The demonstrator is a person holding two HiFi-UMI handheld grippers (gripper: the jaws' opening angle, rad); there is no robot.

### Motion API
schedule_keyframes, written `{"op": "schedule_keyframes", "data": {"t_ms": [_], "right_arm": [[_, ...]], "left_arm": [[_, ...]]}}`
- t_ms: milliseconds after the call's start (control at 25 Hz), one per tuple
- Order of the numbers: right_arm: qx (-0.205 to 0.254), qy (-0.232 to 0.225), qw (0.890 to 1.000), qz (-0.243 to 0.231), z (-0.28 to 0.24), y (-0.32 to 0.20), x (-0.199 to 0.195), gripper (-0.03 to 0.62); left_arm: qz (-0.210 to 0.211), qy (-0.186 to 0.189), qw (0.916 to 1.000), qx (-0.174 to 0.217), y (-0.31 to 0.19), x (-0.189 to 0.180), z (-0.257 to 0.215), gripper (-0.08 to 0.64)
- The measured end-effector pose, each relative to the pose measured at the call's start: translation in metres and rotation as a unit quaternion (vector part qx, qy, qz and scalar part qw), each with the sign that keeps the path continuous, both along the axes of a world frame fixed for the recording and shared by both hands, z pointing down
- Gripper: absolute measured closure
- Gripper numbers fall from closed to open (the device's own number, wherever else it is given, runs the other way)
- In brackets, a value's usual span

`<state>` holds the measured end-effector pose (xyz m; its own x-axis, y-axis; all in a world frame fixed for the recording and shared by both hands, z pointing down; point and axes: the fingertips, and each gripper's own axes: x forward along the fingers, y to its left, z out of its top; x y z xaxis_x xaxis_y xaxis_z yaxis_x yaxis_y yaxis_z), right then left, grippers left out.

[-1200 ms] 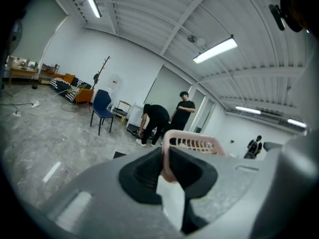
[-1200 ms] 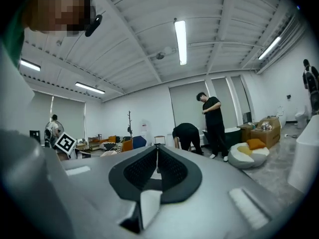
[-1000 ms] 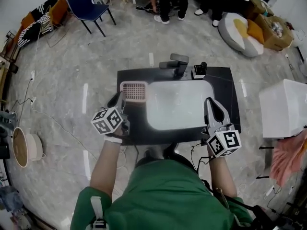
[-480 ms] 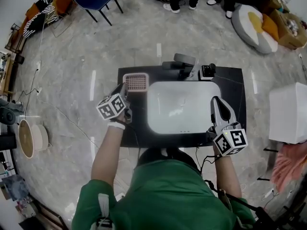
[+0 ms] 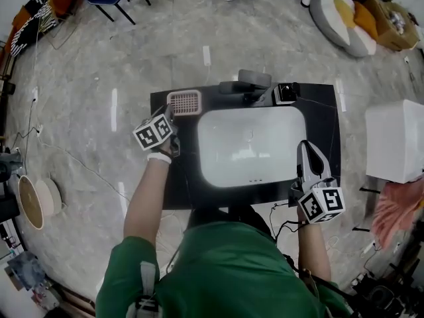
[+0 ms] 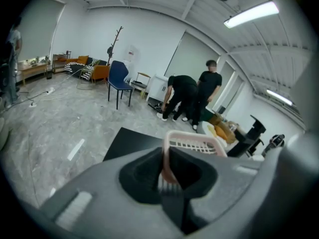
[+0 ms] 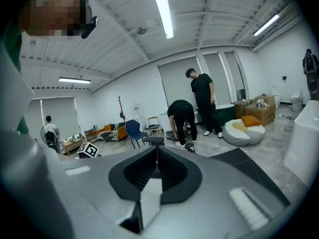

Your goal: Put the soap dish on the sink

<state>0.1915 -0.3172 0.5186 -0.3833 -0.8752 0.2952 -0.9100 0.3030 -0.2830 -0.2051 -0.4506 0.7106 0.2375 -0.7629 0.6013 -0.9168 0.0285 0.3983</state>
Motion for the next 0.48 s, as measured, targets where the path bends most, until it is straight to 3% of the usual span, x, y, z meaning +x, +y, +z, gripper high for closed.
{"op": "schedule_keyframes", "data": {"t_ms": [320, 480], "right_arm": [[-0.018, 0.012, 1.0, -0.019, 0.023, -0.009, -0.019, 0.584], [-0.018, 0.011, 0.999, -0.025, 0.026, -0.009, -0.024, 0.584]], "left_arm": [[-0.01, -0.033, 0.9989, -0.033, -0.015, -0.002, 0.038, 0.515], [-0.013, -0.043, 0.9987, -0.024, -0.019, -0.001, 0.04, 0.508]]}}
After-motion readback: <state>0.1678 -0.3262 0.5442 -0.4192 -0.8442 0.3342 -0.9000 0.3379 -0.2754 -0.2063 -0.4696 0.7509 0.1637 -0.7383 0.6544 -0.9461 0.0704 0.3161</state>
